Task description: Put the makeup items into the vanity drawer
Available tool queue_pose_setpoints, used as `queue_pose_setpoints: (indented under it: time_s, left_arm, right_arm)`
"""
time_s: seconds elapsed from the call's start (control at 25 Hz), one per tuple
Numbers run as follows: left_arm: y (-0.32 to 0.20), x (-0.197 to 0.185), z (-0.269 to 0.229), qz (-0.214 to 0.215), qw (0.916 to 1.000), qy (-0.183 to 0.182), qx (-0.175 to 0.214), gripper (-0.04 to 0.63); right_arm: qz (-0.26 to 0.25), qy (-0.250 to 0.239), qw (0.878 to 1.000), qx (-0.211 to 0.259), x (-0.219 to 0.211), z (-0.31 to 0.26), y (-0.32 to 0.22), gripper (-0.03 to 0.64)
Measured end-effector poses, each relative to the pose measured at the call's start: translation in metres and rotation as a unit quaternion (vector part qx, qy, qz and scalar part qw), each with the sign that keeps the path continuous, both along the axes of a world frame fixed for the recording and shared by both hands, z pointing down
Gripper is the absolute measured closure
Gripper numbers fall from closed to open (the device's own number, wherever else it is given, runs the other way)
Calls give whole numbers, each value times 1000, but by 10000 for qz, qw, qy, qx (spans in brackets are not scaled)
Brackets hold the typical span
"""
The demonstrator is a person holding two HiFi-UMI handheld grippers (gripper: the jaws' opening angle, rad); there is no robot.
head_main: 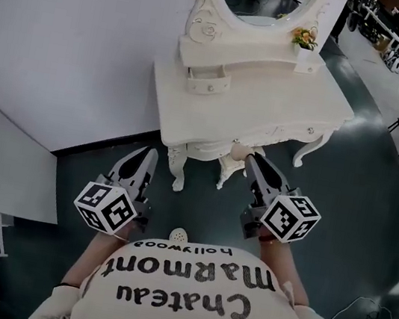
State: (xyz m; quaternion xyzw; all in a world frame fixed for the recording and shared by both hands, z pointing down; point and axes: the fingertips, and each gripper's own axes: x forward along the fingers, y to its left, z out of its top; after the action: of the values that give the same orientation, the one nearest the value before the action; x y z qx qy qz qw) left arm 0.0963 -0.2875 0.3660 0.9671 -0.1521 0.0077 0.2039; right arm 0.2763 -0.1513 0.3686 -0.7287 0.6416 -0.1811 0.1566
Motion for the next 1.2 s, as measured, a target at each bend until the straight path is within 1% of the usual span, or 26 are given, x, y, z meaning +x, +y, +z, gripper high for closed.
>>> queue_pose_setpoints:
  time_s: [0.44, 0.56, 0.8, 0.88, 0.96, 1.08, 1.2]
  left_arm:
    - [-76, 24, 3, 31, 10000, -18, 30, 586]
    - [-89, 26, 8, -1, 10000, -30, 8, 586]
    - [-103, 33, 28, -165, 9997, -76, -188, 586]
    - [-111, 38, 32, -274, 9994, -74, -215, 586]
    - [-122, 42, 31, -471, 9986, -18, -235, 586]
    - [-136, 47, 28, -848, 9960, 57, -258, 586]
    - [-146, 54, 26, -1187, 9924, 55, -309, 586]
  right_arm:
    - [36, -71, 10000, -7, 28, 9, -77, 541]
    - [50, -18, 10000, 3, 33, 11, -92, 541]
    - [86, 96, 9999, -110, 56, 17, -114, 541]
    - [83, 167, 9998, -117, 70, 19, -123, 541]
    - [-5, 215, 9996, -156, 84, 21, -136, 541]
    - [-326, 283, 9984, -354, 101, 27, -162, 541]
    - [-700, 493, 9947, -574, 118, 31, -191, 541]
